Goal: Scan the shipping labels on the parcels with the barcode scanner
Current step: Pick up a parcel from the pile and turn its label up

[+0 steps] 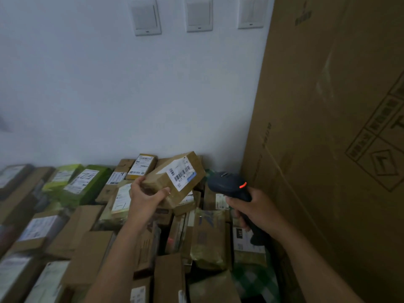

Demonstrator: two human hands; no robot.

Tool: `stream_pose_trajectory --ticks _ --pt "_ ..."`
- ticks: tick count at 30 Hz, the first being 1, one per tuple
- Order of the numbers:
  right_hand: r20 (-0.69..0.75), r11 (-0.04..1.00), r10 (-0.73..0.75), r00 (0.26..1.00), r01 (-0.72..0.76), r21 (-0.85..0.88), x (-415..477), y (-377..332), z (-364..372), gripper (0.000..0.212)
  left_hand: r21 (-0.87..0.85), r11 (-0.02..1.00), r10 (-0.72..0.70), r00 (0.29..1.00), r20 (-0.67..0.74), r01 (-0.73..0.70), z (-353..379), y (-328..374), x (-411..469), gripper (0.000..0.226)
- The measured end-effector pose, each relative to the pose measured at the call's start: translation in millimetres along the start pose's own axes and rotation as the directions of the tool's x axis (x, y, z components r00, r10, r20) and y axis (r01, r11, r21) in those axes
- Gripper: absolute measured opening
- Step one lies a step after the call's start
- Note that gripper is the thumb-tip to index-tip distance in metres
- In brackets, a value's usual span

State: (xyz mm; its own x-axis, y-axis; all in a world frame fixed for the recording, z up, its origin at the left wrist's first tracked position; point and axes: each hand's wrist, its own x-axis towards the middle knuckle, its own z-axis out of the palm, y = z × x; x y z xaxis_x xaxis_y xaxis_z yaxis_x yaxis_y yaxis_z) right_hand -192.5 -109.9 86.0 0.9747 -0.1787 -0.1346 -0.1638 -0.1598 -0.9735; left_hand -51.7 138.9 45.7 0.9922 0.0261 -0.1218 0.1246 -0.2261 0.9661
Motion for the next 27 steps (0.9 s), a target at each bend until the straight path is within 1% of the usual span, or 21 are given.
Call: stream_pose_trajectory --ticks 2,5,8,12,18,24,27 --pt "0.017 1.0 0.001 1.0 -0.001 -0.022 -1.6 -3.7 0.0 0.025 0.003 1.0 0.005 1.0 -0.001 -0.005 -6.9 -2.4 1.7 0.093" --pt "0.043 0.999 0.007 0.999 -0.005 -0.05 -2.5 -9.3 1.0 0.026 0.018 1.0 0.003 1.0 -0.01 -0.003 -14.4 -6.2 7.6 0.094" --pt "0.051 0.997 -0.006 0.999 0.01 -0.081 -3.4 -13.5 1.9 0.023 0.05 0.998 0.024 1.0 -0.011 -0.023 -16.5 -11.6 14.6 0.09" --pt "0.065 0.99 -0.016 0.998 0.025 -0.14 -4.5 -18.4 2.4 0.02 0.078 0.995 0.057 0.998 0.011 -0.057 -15.2 -12.9 15.3 0.09" --pt "0.054 0.988 -0.006 0.999 0.014 -0.156 -1.6 -20.6 2.1 0.02 0.097 0.993 0.069 0.997 0.018 -0.071 -10.5 -13.0 16.7 0.091" --pt "0.082 0.983 -0.012 0.997 0.027 -0.183 5.0 -20.7 -0.2 0.016 0.121 0.99 0.065 0.997 0.032 -0.068 -2.7 -12.9 18.8 0.09" --pt "0.086 0.984 0.006 0.996 0.009 -0.18 11.5 -17.9 -2.7 0.018 0.128 0.989 0.067 0.997 0.026 -0.069 3.4 -11.7 20.4 0.089"
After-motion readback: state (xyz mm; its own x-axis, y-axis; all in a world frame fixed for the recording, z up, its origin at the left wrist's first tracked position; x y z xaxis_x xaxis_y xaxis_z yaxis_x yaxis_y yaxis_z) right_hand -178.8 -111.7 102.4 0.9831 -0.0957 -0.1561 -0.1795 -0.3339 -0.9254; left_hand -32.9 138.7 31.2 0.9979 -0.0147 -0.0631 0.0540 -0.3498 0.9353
